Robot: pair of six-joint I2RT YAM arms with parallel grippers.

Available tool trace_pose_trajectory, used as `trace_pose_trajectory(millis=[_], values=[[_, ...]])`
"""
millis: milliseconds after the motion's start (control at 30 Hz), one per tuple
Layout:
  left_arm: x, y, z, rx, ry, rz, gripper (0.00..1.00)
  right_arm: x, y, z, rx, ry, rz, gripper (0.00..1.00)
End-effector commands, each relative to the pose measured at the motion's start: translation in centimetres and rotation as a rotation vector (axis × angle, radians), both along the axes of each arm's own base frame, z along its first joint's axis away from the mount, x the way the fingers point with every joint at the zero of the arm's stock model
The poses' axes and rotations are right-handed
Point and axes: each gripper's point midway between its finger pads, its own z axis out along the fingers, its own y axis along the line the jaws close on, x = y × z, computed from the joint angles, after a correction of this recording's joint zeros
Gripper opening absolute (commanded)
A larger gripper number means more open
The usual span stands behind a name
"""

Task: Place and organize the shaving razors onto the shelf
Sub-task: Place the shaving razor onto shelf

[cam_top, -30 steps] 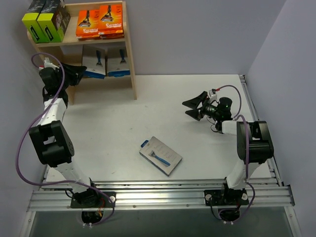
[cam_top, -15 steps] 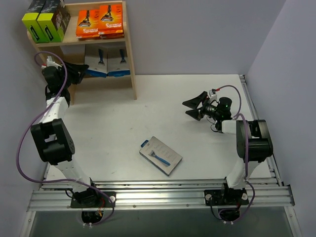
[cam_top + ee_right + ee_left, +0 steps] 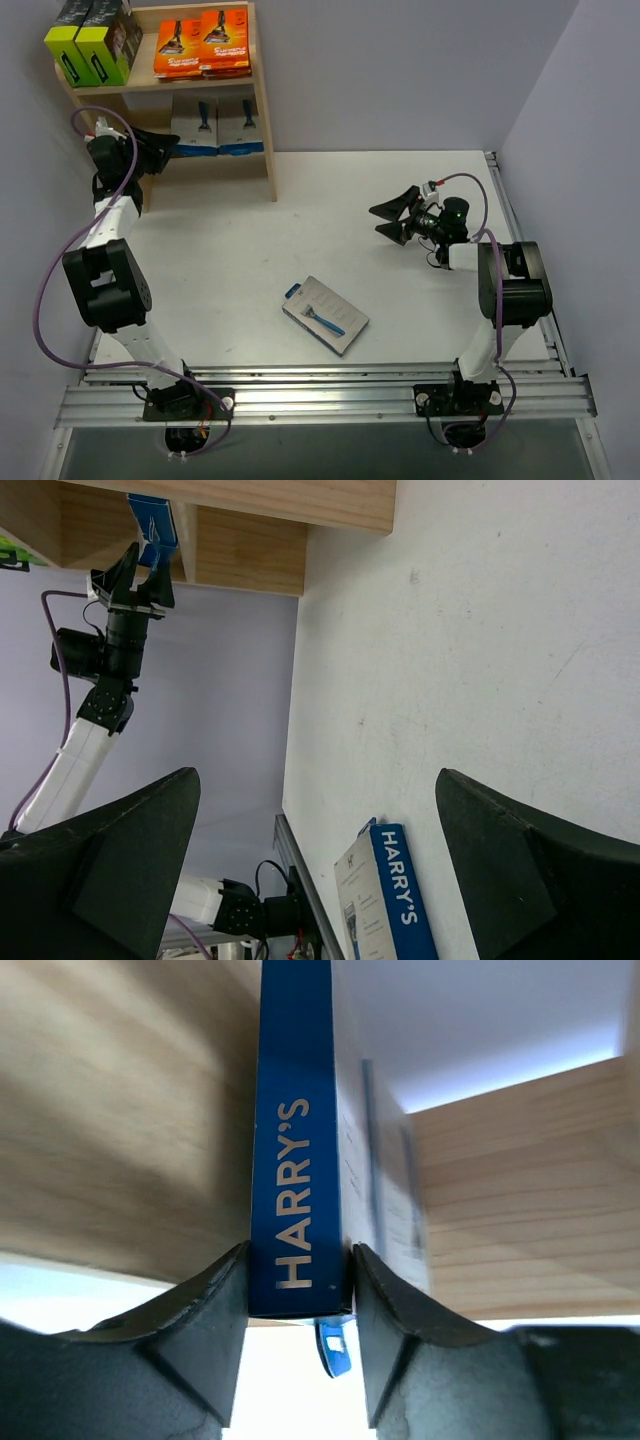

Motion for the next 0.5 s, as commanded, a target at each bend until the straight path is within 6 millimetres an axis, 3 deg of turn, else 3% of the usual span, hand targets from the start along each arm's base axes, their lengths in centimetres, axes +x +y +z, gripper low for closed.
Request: trace_pose_trajectory(millis=[0,33,100,467], values=[[0.52,0.07,-2.21,0.089,0.064,-0.004,0.55,0.48,-0.13,1.59,-0.003,-0.089,0.027,1.0],[0.51,0.05,-2.3,0.096,0.067,-0.004,0.7,0.46,-0.12,1.53,-0.002,-0.088,0.029,1.0],[0.5,0.02,-2.36,0.126,0.077,0.0,0.76,0.47,-0.11,1.44,-0.001,-0.085,0.029,1.0],[0.25,0.76,-2.43,0.264,0.112,0.041,0.77,0.38,-0.16,1.22,-0.002,-0.082,0.03,1.0]])
